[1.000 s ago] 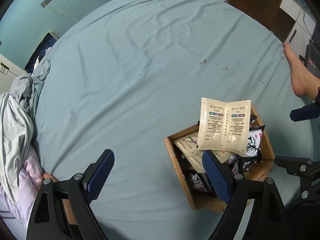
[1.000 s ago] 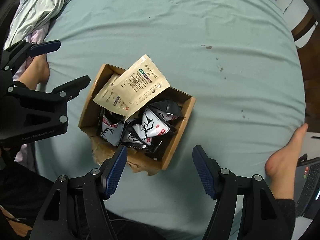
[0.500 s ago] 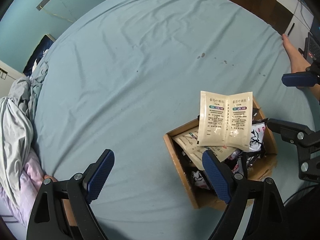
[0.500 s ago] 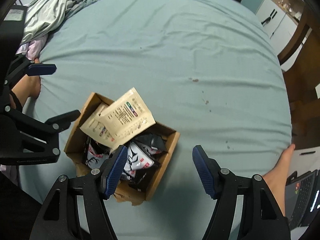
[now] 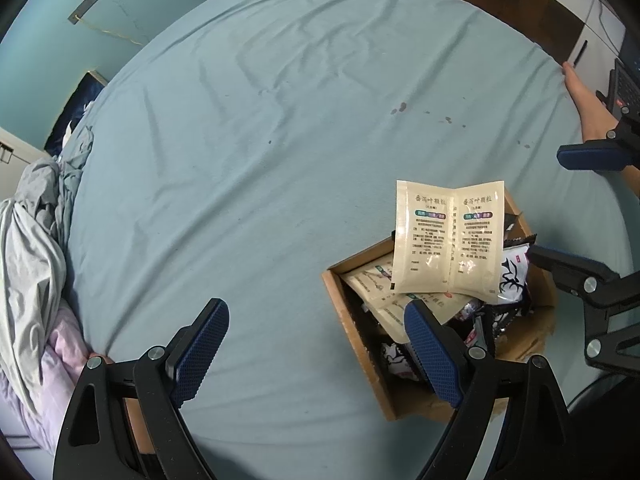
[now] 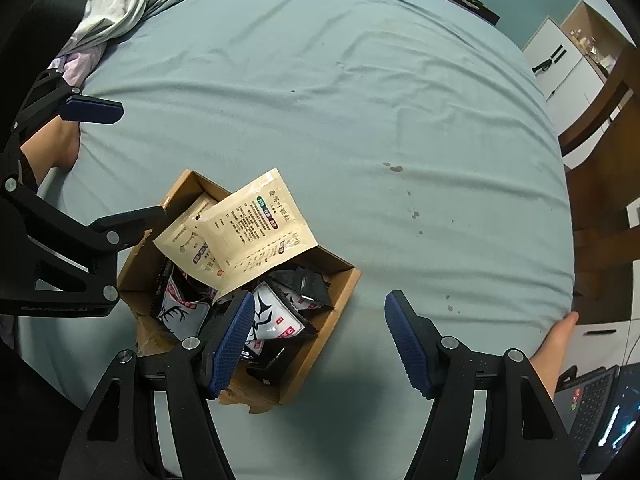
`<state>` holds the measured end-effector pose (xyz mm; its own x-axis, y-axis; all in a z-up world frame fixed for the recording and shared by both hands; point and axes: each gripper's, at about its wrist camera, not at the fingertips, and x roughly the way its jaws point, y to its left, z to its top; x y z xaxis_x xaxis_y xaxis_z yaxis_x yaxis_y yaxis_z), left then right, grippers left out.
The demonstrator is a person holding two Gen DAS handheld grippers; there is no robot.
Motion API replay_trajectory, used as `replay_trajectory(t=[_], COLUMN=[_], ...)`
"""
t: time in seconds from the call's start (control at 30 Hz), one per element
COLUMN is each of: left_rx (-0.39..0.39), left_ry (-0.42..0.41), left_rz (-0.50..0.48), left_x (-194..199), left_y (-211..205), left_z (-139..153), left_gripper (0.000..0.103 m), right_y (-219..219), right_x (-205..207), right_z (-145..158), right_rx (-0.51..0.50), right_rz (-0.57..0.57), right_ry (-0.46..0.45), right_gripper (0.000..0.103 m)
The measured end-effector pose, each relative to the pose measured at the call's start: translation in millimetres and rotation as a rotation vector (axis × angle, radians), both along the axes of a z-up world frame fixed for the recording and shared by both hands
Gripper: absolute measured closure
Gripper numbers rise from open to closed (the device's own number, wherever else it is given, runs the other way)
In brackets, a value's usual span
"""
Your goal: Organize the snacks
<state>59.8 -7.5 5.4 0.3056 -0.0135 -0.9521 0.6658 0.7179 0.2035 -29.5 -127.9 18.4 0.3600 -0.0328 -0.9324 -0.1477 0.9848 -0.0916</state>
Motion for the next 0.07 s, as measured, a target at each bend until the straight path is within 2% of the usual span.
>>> replay_trajectory(t=[0.07], left_rx=[-0.005], left_ry=[0.009], left_rz=[0.015], left_x=[2.5], left_y=[1.5], left_z=[-0.1], left_gripper=[0.012], right_y=[-1.3], right_x=[2.3], right_z=[1.3], right_rx=[-0.004], right_rz=[-0.003], right_ry=[-0.017], right_gripper=[0.036])
